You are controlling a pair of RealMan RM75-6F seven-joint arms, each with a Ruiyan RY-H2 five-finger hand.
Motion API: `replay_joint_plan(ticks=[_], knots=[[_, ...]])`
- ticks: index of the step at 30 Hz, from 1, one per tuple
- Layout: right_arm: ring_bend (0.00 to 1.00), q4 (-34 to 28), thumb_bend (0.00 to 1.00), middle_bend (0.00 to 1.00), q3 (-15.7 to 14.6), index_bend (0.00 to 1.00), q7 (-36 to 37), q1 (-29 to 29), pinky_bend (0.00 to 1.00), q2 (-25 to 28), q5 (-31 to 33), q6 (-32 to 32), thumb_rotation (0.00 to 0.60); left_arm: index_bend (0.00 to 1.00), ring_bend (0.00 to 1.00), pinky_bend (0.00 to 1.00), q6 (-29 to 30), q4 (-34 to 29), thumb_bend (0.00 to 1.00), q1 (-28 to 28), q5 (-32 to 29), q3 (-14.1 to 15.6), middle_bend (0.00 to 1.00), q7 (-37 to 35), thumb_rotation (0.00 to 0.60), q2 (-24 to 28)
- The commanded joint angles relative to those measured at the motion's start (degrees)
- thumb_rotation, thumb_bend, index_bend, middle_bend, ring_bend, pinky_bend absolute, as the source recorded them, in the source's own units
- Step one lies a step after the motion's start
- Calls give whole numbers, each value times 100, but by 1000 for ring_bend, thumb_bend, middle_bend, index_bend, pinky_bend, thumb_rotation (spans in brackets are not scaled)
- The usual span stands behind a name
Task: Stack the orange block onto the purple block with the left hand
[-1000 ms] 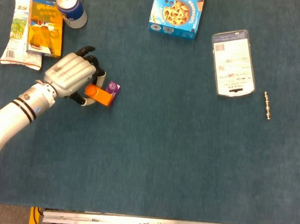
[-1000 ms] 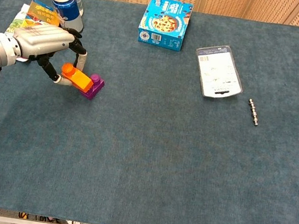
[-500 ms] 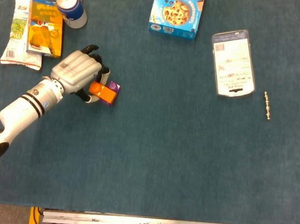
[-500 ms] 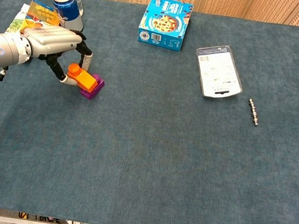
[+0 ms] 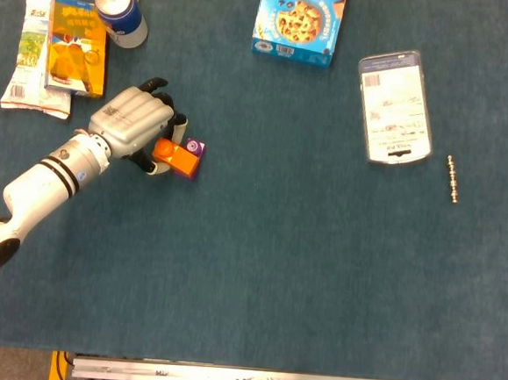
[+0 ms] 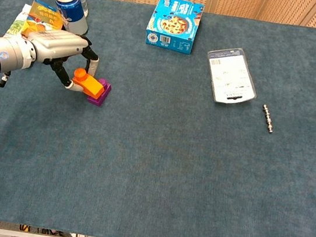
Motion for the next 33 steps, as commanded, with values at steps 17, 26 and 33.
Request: replay_joint_plan(ticks=[17, 26, 33], knots=[[436, 57, 204, 507, 7, 506, 38, -27, 469, -7, 22, 11, 600, 481, 249, 70, 168, 202, 202, 116, -46, 25, 499, -42, 600, -242], [436, 67, 205, 507, 6, 506, 43, -29, 469, -11, 8, 11, 600, 481, 248, 70, 344, 317, 202, 234, -37, 55, 500, 30, 600, -383], [436, 60, 204, 507, 7, 506, 37, -38, 469, -5, 8, 19, 600, 482, 248, 70, 450, 401, 201, 310, -69, 56, 501, 182, 600, -477]])
